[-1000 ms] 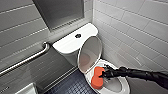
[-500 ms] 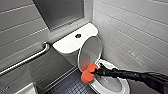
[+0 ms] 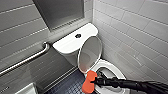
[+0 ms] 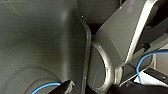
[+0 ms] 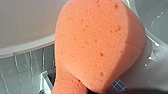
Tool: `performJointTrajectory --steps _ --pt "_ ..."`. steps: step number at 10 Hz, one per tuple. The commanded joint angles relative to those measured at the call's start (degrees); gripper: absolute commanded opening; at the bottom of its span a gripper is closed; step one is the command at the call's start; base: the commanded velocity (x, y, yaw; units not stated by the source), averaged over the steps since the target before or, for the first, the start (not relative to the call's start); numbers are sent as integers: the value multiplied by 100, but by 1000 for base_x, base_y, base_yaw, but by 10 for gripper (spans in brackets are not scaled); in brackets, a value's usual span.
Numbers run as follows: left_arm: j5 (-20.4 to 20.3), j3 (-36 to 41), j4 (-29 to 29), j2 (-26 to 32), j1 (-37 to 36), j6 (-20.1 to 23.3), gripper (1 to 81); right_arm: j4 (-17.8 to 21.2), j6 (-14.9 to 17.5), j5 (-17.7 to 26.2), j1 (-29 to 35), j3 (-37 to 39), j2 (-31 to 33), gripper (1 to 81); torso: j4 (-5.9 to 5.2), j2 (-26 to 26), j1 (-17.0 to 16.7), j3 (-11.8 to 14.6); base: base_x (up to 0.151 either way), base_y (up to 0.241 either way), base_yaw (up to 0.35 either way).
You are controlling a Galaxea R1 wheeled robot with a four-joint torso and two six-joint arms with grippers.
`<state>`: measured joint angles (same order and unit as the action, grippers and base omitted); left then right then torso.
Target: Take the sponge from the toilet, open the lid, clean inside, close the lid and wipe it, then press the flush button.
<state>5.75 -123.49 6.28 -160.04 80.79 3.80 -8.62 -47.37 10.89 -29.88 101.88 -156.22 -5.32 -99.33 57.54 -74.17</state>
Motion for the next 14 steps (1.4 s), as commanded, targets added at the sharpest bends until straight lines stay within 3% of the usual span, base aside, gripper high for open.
performJointTrajectory --steps 1,6,9,14 --pt "506 132 5 59 109 15 811 -17 0 142 329 -529 395 10 0 0 0 0 0 0 0" --pt "506 185 14 59 118 15 811 -26 9 54 -339 -1522 1705 10 0 0 0 0 0 0 0" --pt "506 220 23 77 109 24 811 -61 9 -226 -866 -1821 2241 10 0 0 0 0 0 0 0" --pt "506 220 14 86 117 138 811 -8 0 -1290 -1754 -2269 3507 10 0 0 0 0 0 0 0"
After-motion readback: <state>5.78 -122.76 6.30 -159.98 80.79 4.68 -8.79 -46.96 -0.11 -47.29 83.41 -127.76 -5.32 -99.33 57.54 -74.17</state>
